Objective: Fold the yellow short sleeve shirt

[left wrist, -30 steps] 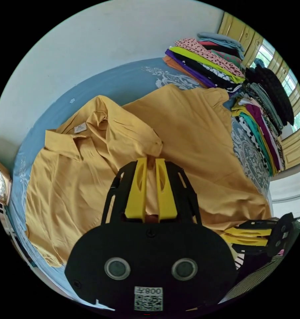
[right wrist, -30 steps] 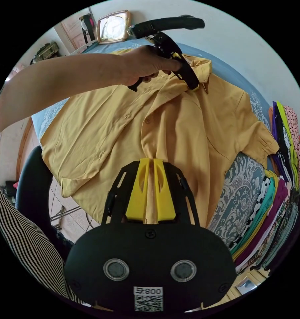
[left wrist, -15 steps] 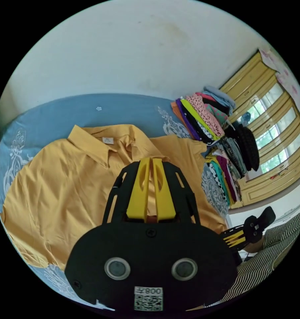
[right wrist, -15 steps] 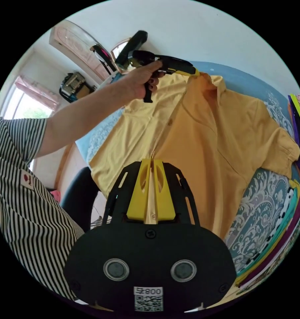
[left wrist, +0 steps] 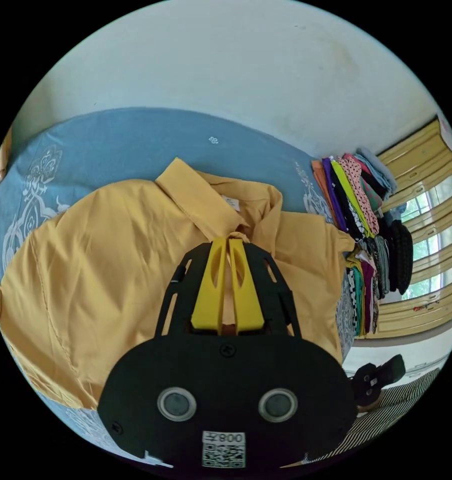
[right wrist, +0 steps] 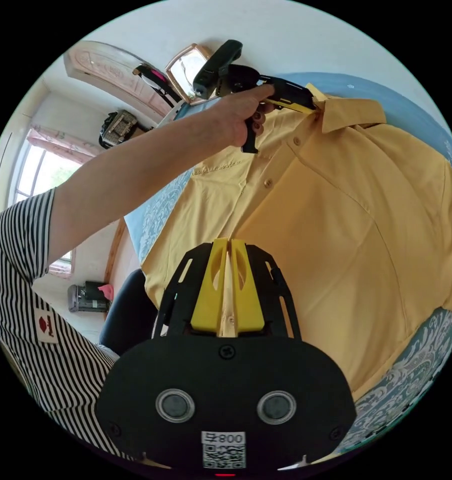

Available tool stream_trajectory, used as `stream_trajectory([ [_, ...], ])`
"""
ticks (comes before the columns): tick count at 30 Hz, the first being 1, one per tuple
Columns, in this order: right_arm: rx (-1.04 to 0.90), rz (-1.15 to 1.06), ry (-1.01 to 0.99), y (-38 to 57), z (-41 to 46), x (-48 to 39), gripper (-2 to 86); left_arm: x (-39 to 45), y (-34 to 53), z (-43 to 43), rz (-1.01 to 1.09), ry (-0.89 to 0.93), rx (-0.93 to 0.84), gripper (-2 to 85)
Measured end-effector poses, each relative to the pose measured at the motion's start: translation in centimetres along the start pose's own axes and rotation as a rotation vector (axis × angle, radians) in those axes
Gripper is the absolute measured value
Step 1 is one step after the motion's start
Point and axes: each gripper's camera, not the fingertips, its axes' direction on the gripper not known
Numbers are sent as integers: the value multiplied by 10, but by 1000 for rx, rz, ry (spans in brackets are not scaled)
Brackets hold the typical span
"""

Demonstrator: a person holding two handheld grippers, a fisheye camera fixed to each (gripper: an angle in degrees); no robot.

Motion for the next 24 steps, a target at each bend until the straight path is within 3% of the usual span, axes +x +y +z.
stream_trajectory([
  [15, -38, 104, -83, -13, 40, 37, 17, -35, 23, -36, -95, 13, 37, 67],
  [19, -34, 124, -96, -10, 26, 38, 31, -54, 62, -69, -160, 20, 66, 66],
  [24, 13, 132, -68, 12, -13, 27, 48, -48, 146, -103, -87, 114, 3, 61],
])
